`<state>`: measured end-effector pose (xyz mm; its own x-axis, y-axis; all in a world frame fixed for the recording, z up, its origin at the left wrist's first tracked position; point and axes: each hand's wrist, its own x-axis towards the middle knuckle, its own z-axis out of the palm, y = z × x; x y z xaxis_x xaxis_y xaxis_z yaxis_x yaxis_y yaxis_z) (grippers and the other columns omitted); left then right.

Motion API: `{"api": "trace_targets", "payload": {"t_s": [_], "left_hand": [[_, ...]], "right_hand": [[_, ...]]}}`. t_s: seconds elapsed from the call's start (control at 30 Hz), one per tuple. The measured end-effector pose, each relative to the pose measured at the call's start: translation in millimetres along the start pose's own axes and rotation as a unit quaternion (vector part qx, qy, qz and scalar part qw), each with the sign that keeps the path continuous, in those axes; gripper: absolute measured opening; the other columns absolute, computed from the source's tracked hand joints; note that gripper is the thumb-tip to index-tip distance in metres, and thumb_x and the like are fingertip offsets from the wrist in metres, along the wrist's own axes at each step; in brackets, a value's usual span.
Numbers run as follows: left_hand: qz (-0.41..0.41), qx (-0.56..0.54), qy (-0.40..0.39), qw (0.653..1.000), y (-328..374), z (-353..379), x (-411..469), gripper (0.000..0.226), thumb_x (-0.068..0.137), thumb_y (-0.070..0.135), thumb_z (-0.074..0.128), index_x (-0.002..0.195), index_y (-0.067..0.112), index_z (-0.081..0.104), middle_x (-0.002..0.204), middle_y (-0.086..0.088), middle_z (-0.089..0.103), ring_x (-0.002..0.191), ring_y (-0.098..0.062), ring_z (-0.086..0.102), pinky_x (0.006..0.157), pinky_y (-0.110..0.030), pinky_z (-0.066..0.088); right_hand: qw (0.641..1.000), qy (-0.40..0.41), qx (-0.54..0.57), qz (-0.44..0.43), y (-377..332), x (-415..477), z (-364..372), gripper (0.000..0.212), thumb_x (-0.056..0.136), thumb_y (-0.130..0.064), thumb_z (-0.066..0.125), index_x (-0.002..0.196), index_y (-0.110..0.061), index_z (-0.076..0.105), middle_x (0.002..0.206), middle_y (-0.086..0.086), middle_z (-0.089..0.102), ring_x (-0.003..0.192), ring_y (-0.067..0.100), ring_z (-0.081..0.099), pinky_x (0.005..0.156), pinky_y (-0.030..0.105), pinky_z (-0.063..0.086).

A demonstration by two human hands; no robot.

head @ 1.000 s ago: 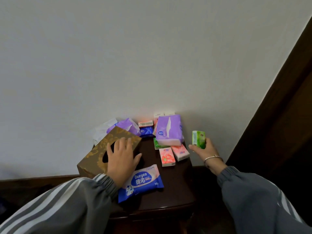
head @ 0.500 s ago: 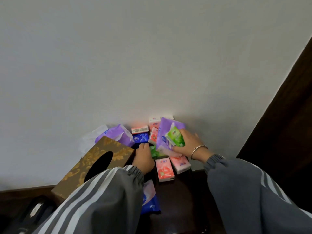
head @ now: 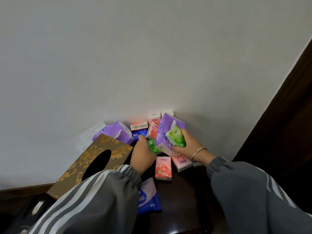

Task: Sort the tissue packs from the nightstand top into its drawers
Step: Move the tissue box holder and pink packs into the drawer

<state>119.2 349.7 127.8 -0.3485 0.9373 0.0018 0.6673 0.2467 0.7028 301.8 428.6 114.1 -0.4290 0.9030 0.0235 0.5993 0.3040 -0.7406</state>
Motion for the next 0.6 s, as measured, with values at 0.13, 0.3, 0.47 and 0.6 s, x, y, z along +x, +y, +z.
{"api": "trace_targets", "payload": {"t_s": [0.13,0.3,0.47,0.6], "left_hand": [[-0.002,0.046,0.026,0.999,19.6,-27.1,-13.3,0.053,0.074,0.026,0.077,0.102,0.005,0.039,0.094,-0.009,0.055,0.085,-0.026,0.059,0.063,-0.028,0.042],[0.020,0.112,0.031,0.993,26.7,-66.6,-29.3,0.049,0.078,0.020,0.068,0.119,0.003,0.046,0.114,-0.018,0.054,0.104,-0.034,0.055,0.076,-0.029,0.036],[-0.070,-0.139,0.057,0.986,23.0,-102.6,-42.9,0.040,0.068,0.006,0.068,0.104,0.009,0.051,0.090,-0.013,0.060,0.076,-0.025,0.059,0.059,-0.034,0.048],[-0.161,-0.405,0.011,0.900,13.4,-100.2,-53.2,0.061,0.075,-0.015,0.059,0.122,0.014,0.034,0.107,-0.020,0.053,0.092,-0.031,0.063,0.065,-0.031,0.058]], "right_hand": [[0.999,-0.002,0.042,0.015,-11.2,-2.7,-0.8,0.050,0.074,-0.033,0.074,0.112,-0.024,0.044,0.093,-0.007,0.062,0.077,0.006,0.060,0.060,0.018,0.045],[0.998,-0.027,0.061,0.020,-26.7,-4.9,-1.9,0.060,0.074,-0.030,0.075,0.124,-0.020,0.041,0.098,-0.006,0.061,0.080,0.007,0.059,0.061,0.016,0.044],[0.992,-0.018,0.120,0.038,-41.8,-12.3,-6.8,0.060,0.075,-0.022,0.076,0.126,-0.018,0.044,0.107,-0.001,0.061,0.094,0.016,0.060,0.079,0.027,0.049],[0.968,0.053,0.240,0.043,-72.3,-25.4,-10.0,0.047,0.076,-0.015,0.076,0.115,-0.015,0.050,0.106,0.002,0.062,0.100,0.021,0.062,0.087,0.036,0.053]]}}
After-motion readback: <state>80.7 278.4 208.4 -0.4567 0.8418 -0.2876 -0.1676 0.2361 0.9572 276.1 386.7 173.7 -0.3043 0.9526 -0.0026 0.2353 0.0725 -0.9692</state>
